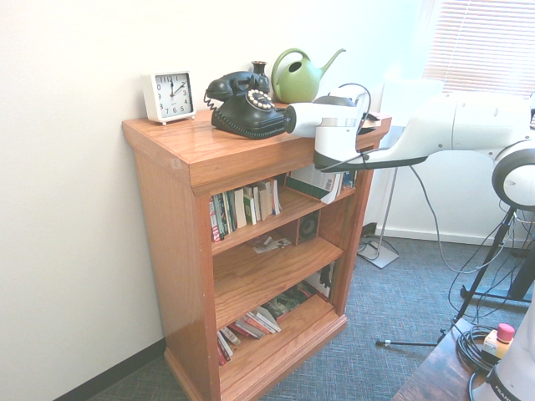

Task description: Organize the shelf

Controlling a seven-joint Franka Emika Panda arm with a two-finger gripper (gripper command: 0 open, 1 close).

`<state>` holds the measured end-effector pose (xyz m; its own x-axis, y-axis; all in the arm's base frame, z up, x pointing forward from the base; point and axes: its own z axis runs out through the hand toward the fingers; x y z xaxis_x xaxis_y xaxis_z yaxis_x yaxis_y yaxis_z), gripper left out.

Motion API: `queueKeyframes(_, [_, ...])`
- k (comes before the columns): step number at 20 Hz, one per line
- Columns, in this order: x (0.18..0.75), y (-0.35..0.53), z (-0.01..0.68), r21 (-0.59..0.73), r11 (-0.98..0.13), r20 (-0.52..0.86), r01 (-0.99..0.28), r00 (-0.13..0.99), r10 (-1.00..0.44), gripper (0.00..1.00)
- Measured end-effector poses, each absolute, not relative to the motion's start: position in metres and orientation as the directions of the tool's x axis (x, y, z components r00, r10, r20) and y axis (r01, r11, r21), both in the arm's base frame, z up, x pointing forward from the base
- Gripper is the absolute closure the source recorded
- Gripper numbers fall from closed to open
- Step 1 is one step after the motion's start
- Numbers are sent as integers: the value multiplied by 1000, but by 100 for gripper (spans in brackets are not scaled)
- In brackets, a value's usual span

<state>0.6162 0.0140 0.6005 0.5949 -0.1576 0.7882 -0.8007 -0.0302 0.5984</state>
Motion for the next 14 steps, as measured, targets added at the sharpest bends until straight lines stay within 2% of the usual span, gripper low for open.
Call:
queueKeyframes(9, [619, 17, 602, 590, -67, 793, -804, 593, -141, 100])
queueKeyframes(14, [595, 19, 646, 533, -88, 827, -842, 540, -155, 100])
